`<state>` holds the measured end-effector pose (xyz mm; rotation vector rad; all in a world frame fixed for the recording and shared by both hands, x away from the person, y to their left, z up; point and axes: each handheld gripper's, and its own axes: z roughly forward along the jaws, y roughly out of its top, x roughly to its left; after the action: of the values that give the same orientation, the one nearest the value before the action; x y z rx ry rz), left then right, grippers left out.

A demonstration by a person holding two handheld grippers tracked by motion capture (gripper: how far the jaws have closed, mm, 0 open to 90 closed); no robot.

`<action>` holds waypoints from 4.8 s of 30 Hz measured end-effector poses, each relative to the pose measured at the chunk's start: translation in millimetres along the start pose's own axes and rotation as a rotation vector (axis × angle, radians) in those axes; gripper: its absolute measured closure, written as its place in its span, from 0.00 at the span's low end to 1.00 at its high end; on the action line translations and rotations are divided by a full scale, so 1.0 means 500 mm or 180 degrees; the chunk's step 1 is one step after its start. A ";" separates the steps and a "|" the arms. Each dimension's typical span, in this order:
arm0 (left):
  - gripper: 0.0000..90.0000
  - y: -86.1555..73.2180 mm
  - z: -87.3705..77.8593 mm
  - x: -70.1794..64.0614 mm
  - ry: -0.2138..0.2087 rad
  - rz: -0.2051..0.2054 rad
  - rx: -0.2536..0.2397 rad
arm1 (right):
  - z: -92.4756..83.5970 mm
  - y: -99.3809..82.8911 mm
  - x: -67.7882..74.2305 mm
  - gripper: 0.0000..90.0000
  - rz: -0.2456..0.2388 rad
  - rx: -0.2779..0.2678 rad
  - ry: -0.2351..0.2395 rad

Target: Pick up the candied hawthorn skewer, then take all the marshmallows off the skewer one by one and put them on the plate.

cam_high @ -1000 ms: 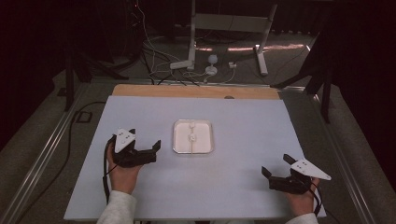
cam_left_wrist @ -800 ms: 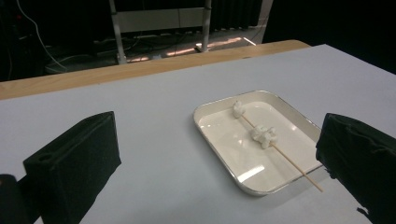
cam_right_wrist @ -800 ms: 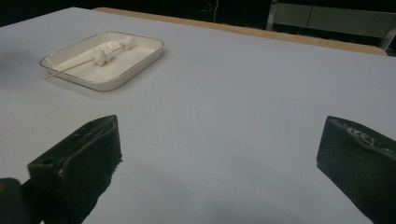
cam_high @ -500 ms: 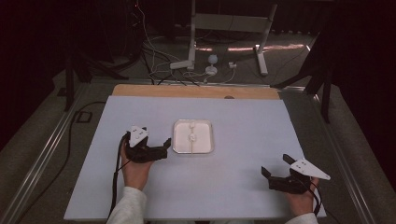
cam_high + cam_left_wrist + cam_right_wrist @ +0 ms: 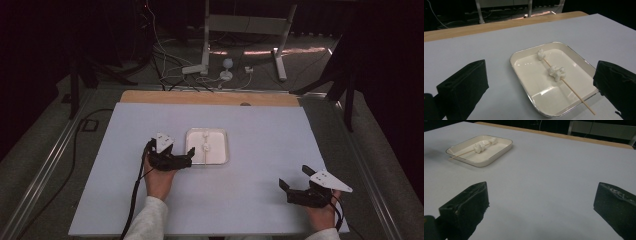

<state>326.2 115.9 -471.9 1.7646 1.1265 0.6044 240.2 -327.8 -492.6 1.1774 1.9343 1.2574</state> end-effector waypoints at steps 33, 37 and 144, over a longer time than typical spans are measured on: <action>0.05 -0.021 0.134 -0.081 0.0063 0.0095 0.0739 | 0.003 -0.001 0.002 0.00 -0.0026 0.0035 0.0010; 0.18 -0.025 0.143 -0.087 0.0089 0.0151 0.0885 | 0.002 -0.001 0.001 0.00 -0.0027 0.0038 0.0004; 1.00 -0.007 -0.088 -0.047 -0.0565 0.0076 0.0504 | 0.275 0.265 0.226 0.24 -0.0610 0.0051 0.0902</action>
<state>279.8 115.0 -453.8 1.9281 1.0551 0.3721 346.6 -144.4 -427.4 0.8318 2.2039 1.3648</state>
